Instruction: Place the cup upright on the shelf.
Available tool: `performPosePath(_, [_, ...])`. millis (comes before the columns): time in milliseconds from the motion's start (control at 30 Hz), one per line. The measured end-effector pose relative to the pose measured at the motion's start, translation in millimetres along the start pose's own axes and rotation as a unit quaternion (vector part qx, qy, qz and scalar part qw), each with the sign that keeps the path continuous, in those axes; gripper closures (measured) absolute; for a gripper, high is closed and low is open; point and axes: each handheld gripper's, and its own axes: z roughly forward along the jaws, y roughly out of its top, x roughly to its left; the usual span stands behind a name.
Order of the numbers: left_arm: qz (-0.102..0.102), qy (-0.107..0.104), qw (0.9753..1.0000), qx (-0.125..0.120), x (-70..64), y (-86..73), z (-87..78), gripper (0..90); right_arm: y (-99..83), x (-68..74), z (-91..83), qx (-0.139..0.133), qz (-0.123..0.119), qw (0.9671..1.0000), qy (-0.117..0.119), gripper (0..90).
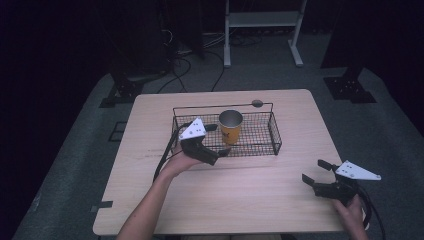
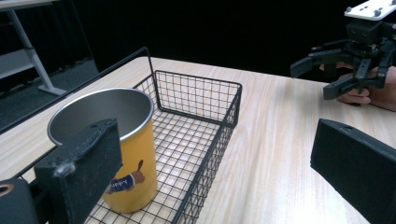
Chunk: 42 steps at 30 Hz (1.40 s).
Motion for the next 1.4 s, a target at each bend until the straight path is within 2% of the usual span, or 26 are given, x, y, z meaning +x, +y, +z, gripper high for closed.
performPosePath(733, [0.0, -0.009, 0.9999, -0.01, -22.8, -14.0, -13.0, 1.4, 0.0, 0.4, 0.3, 0.002, 0.001, 1.0, -0.001, 13.0])
performPosePath(1400, [-0.005, -0.012, 0.9998, -0.012, -36.2, -28.8, -23.0, 1.4, 0.0, 0.3, 0.4, 0.003, 0.003, 1.0, -0.002, 13.0])
